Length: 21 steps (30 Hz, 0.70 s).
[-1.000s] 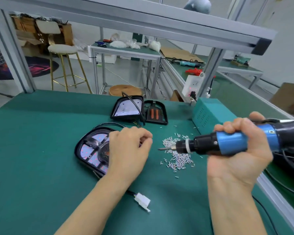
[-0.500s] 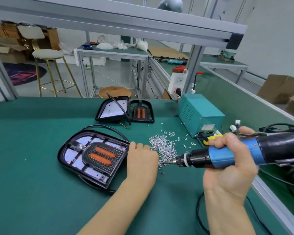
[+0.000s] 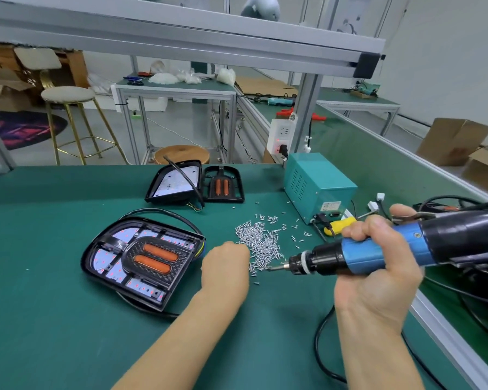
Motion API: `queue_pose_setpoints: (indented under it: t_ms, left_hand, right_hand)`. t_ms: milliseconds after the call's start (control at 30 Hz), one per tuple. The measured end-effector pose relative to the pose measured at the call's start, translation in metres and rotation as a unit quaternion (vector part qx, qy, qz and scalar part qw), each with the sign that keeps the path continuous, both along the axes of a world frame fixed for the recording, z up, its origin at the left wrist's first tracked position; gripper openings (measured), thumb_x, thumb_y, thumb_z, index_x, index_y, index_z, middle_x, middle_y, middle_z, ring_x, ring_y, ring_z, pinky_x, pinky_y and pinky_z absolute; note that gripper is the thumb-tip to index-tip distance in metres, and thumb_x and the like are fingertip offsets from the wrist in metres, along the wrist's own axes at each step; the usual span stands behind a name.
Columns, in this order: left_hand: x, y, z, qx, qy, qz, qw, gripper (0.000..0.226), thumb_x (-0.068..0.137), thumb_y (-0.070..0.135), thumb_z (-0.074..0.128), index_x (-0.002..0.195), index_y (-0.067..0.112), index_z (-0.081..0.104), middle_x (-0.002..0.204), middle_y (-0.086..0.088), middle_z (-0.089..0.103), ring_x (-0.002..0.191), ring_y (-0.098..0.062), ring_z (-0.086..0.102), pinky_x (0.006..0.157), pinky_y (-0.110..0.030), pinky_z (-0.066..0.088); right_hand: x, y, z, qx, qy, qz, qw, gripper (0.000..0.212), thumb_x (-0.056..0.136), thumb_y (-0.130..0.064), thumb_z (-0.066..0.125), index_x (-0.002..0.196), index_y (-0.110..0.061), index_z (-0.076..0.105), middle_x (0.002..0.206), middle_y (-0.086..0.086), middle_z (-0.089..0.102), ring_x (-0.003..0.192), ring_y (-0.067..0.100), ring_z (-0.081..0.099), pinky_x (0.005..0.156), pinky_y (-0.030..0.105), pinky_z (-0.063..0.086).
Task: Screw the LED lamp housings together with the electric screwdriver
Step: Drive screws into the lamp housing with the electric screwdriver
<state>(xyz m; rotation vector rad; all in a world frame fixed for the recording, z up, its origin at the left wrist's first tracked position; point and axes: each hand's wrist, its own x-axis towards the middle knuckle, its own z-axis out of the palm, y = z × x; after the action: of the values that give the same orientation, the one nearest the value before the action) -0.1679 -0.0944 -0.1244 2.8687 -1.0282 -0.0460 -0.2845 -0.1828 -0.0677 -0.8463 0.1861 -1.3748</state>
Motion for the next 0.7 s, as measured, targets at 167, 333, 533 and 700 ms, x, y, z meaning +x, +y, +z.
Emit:
queue_pose_setpoints:
  t_ms: [167,333,533,700]
  left_hand:
    - [0.001,0.006,-0.004,-0.135,0.062,0.030,0.989,0.033,0.087,-0.001,0.044,0.111,0.016,0.061,0.108,-0.003,0.062,0.102,-0.026,0.057,0.077,-0.033,0.043]
    - [-0.001,0.022,0.004,-0.461,0.365,0.103,0.802,0.024,0.093,0.001,0.052,0.100,0.011,0.072,0.065,0.000,0.064,0.062,-0.010,0.059,0.065,-0.022,0.049]
    - [-0.004,0.036,0.020,-0.610,0.622,0.132,0.474,0.021,0.093,-0.005,0.047,0.093,0.000,0.067,0.060,-0.006,0.063,0.054,-0.009,0.061,0.052,-0.017,0.053]
    - [-0.002,0.051,0.024,-0.637,0.652,0.130,0.390,0.021,0.091,-0.003,0.047,0.099,-0.001,0.066,0.061,-0.007,0.060,0.054,-0.011,0.060,0.051,-0.019,0.053]
  right_hand:
    - [-0.004,-0.001,0.002,-0.006,-0.005,0.006,1.000,0.027,0.075,0.002,0.053,0.092,-0.020,0.054,0.061,-0.003,0.047,0.056,0.013,0.049,0.064,0.024,0.046]
    - [-0.007,-0.002,0.007,-0.014,-0.012,0.013,1.000,0.027,0.077,0.001,0.052,0.094,-0.020,0.053,0.061,-0.005,0.049,0.055,0.013,0.050,0.067,0.025,0.046]
    - [0.002,0.008,0.020,-0.001,-0.054,0.063,0.997,0.028,0.076,0.002,0.050,0.094,-0.019,0.053,0.062,-0.003,0.047,0.053,0.011,0.049,0.064,0.024,0.046]
    - [0.017,0.022,0.030,-0.008,-0.069,0.098,0.993,0.027,0.075,0.001,0.050,0.094,-0.018,0.052,0.062,-0.003,0.046,0.052,0.011,0.048,0.063,0.024,0.045]
